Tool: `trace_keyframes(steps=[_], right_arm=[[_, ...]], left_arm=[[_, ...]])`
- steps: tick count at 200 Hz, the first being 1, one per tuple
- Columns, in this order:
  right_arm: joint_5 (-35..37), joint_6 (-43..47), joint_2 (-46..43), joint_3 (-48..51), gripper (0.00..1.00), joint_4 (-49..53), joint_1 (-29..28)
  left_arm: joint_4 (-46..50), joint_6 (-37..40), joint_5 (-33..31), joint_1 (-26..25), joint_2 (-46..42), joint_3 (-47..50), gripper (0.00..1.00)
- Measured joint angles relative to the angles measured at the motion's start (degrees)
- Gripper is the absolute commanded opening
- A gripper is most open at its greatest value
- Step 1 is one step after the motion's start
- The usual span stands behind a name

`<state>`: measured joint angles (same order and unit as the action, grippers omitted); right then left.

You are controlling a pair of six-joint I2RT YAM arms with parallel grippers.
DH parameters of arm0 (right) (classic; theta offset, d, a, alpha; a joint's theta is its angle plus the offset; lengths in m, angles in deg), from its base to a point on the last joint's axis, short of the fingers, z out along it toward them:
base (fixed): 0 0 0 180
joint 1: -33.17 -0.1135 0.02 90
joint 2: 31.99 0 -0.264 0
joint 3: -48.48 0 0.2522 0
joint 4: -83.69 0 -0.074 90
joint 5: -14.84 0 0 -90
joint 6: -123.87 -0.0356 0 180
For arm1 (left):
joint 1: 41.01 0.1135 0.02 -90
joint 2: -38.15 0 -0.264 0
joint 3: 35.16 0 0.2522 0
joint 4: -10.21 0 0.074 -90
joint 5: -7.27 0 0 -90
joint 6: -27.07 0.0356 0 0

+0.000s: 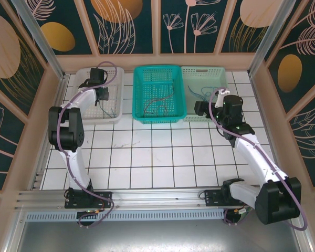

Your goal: Untangle the cables

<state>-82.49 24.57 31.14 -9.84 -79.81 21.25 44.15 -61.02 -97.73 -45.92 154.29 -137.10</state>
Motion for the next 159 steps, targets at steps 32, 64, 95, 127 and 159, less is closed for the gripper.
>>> trace_keyframes(steps=[32,64,95,127,159], right_arm=[[0.11,0.0,0.0,0.07,0.97,0.0,0.44],[1.95,0.85,-0.59,0.94,0.98,-0.94,0.7],[9.16,4.0,-4.55,7.78,0.98,-8.26,1.07],[18.14,6.29,-6.93,20.7,0.98,-22.36,2.47],[21.2,8.37,-1.92,28.52,0.97,-36.81,4.37]], left_arm=[[-0.02,-0.87,-0.5,0.0,0.0,0.0,0.45],[-0.96,-1.95,-0.55,0.0,-0.66,1.11,0.97],[-4.11,-3.78,-0.46,0.0,-6.93,7.89,0.99],[-12.31,-6.1,1.05,0.0,-20.06,17.97,0.99],[-25.92,-8.2,5.9,0.0,-33.24,30.75,0.98]])
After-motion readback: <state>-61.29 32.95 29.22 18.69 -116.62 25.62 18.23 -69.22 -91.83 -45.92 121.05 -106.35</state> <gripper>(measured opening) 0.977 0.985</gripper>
